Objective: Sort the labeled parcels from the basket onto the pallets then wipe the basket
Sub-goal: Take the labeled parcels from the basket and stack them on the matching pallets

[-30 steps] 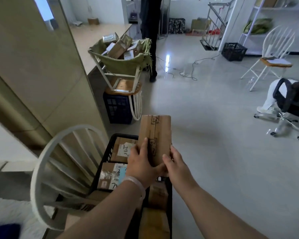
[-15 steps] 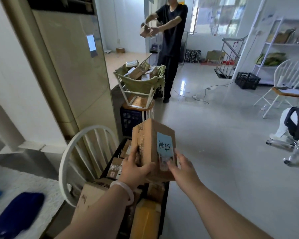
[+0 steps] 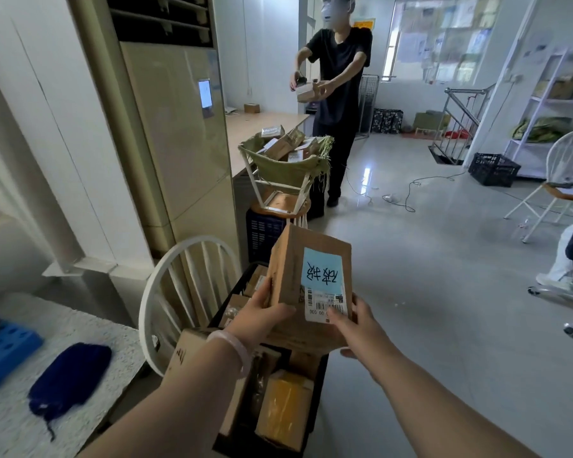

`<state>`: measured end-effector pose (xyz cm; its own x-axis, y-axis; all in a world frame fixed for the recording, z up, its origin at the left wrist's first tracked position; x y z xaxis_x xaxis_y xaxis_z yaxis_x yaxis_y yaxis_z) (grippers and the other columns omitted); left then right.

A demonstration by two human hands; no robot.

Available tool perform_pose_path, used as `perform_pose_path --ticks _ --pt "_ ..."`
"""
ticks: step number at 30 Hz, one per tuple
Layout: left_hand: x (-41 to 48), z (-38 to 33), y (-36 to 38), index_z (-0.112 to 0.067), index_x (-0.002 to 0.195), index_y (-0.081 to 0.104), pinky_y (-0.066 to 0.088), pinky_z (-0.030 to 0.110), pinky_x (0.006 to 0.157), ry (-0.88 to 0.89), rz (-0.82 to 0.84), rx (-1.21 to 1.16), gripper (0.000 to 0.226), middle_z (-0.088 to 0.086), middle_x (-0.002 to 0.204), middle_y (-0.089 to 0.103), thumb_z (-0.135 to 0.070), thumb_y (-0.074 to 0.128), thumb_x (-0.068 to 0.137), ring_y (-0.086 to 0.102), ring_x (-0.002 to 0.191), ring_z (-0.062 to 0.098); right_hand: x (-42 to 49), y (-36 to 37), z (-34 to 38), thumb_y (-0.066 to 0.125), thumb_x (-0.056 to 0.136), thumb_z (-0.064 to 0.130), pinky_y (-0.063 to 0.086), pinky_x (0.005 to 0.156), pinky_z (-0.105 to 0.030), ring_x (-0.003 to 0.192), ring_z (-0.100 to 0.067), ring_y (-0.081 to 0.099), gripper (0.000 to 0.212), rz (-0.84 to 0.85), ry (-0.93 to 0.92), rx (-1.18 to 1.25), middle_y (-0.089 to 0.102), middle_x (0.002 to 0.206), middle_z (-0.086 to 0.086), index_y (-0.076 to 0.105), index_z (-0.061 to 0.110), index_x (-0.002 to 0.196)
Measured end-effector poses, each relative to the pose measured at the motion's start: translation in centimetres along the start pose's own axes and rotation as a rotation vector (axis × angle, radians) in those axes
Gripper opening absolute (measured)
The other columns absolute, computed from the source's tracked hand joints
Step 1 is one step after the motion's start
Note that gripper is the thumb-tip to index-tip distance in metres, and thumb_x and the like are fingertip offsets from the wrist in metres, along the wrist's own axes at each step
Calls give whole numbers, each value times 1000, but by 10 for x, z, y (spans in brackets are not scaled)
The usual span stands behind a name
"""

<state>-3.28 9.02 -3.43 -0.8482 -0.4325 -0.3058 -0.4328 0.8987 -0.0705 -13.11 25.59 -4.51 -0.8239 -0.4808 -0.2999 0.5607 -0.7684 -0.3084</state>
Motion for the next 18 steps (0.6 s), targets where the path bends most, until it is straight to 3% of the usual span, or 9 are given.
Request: perform_pose_path --ticks 3,6,8,9,11,14,16,18 --pt "-1 -1 -4 -52 143 35 51 44 95 22 -16 -17 97 -4 125 63 -52 80 58 61 111 23 -1 2 1 57 94 47 59 81 -52 109 -26 62 49 47 102 166 64 116 3 40 32 138" --pt "-3 -9 -2 -44 143 41 54 26 72 96 -135 -84 83 -3 129 58 -56 79 70 61 107 17 -1 4 2 58 95 41 60 74 -53 109 -30 61 43 10 112 304 63 119 -3 44 29 134" --pt "-8 -12 3 -40 145 37 54 18 63 178 -171 -69 92 -3 130 54 -57 78 65 60 108 14 -2 7 4 58 96 40 60 75 -53 109 -30 60 40 -24 116 364 61 119 -4 43 27 131" --pt "-9 -12 6 -39 145 36 56 19 66 211 -174 -38 94 -5 129 54 -56 80 63 60 109 14 -2 9 5 58 96 39 60 76 -53 110 -30 59 40 -32 117 383 59 120 -4 42 28 130" --pt "-10 -11 10 -40 136 45 58 26 77 247 -211 18 77 -7 123 59 -44 83 69 61 107 11 -4 14 8 59 95 40 61 75 -51 108 -28 57 41 -22 121 384 57 120 -3 38 29 130" --pt "-10 -17 2 -46 118 55 56 21 71 254 -242 29 49 -12 108 67 -22 77 81 65 97 5 -3 7 8 62 93 42 61 71 -46 101 -21 60 52 -17 110 357 61 117 -2 34 31 134" --pt "-10 -20 -9 -51 108 58 53 18 69 249 -203 67 48 -13 104 68 -15 76 81 66 94 3 1 -8 5 66 89 44 55 83 -48 115 -27 57 70 -110 72 314 57 134 -7 27 31 145" --pt "-11 -23 -19 -53 104 58 54 21 75 250 -154 140 50 -10 108 67 -14 76 80 65 98 7 3 -24 5 71 84 46 43 104 -54 135 -32 41 91 -202 10 127 35 154 -8 13 34 154"
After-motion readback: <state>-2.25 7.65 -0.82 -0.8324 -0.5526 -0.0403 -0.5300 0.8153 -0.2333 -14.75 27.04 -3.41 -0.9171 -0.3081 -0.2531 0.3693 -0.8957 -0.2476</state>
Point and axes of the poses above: each hand's wrist, its own x-axis towards the middle knuckle, its own y-axis out of the palm, z = x × y, the point moved 2 cm from there along x, towards the middle knuckle
